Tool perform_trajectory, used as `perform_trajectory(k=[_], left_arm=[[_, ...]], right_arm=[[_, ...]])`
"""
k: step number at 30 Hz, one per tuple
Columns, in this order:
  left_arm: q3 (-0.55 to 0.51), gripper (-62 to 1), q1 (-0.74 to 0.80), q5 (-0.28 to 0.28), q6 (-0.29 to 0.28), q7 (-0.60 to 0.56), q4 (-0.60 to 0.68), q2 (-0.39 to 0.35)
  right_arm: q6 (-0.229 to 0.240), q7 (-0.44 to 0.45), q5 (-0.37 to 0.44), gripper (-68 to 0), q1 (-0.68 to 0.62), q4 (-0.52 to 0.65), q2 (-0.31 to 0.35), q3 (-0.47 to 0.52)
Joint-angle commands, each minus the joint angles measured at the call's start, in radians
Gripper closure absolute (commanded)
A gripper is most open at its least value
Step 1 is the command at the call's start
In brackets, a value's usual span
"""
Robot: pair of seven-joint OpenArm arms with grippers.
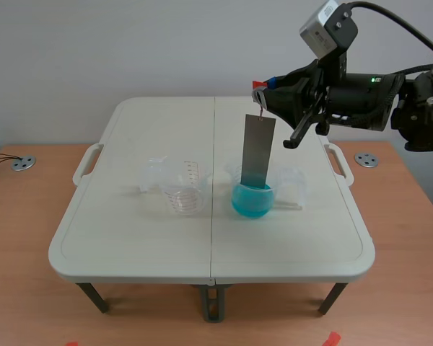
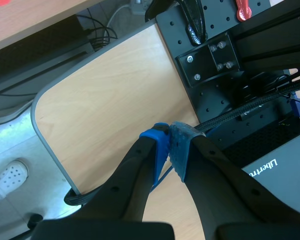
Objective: Hold the metal plate by the orange handle, dip it into the blue solution, take it out and point at it, then put the plate back in the beaker on the left.
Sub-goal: 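Raise the plate and point at it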
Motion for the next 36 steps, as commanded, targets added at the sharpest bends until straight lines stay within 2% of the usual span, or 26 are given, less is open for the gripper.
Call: perform_trajectory(k=[1,8,17,23,26,31,34,36], left_arm=[[0.001,-1.2,0.007,-0.006,-0.002,-0.014,0.015,0.005],[-0.047,-1.2,-0.003,-0.006,-0.002,-0.013,0.034,0.005],[-0.22,-1.2,-0.018,-0.014,-0.002,-0.043,0.175,0.001],[-0.257,-1.2,-0.122,-0.013,-0.007,-0.043,0.226,-0.016],[-0.257,-1.2,-0.209,-0.013,-0.036,-0.043,0.226,-0.028],[-0.249,-1.2,-0.376,-0.013,-0.117,-0.035,0.226,-0.04],[-0.213,-1.2,-0.478,-0.01,-0.162,-0.003,0.225,-0.04],[-0.168,-1.2,-0.547,-0.01,-0.169,0.023,0.225,-0.039]], right_arm=[[0.007,0.015,0.022,-1.1,0.023,0.035,0.02,0.006],[0.007,0.008,0.042,-1.1,0.016,0.084,0.038,0.044],[0.007,-0.018,0.043,-1.1,0.012,0.157,0.048,0.081],[0.007,-0.024,0.046,-1.1,0.011,0.202,0.065,0.095],[0.007,-0.026,0.06,-1.1,0.011,0.22,0.073,0.102],[0.007,-0.038,0.082,-1.1,0.011,0.251,0.081,0.11],[0.007,-0.052,0.107,-1.1,0.009,0.274,0.09,0.111],[0.007,-0.054,0.118,-1.1,0.006,0.288,0.096,0.111]])
